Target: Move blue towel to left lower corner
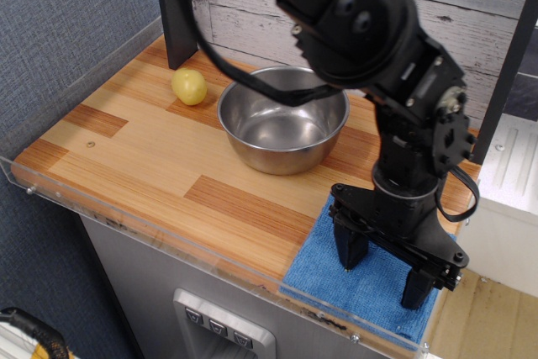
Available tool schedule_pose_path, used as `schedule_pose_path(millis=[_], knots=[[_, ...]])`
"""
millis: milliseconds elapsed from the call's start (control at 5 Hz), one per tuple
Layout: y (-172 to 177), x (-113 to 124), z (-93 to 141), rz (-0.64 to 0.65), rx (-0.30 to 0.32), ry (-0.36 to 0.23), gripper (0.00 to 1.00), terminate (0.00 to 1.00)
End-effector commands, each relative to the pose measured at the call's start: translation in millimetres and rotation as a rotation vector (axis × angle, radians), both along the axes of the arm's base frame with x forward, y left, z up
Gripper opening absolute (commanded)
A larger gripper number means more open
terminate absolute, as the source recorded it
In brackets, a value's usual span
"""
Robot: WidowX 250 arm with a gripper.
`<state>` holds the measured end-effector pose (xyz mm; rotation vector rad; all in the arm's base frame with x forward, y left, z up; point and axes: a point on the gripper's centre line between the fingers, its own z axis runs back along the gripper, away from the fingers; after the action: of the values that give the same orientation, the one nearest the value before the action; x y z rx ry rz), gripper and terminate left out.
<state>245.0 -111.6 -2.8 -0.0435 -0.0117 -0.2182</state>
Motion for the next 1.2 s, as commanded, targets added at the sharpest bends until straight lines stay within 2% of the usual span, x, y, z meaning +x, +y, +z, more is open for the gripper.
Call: schedule_pose_path(millis=[0, 400, 800, 1000], knots=[[73.0, -22.0, -31.5, 0.063, 0.013, 0.082, 1.00, 0.00], [122.1, -26.0, -33.3, 0.098, -0.014, 0.103, 1.00, 0.00], [148.2, -44.2, -30.0, 0.161, -0.067, 0.152, 1.00, 0.00], [166.1, -54.7, -20.6, 0.205, -0.071, 0.164, 1.00, 0.00]])
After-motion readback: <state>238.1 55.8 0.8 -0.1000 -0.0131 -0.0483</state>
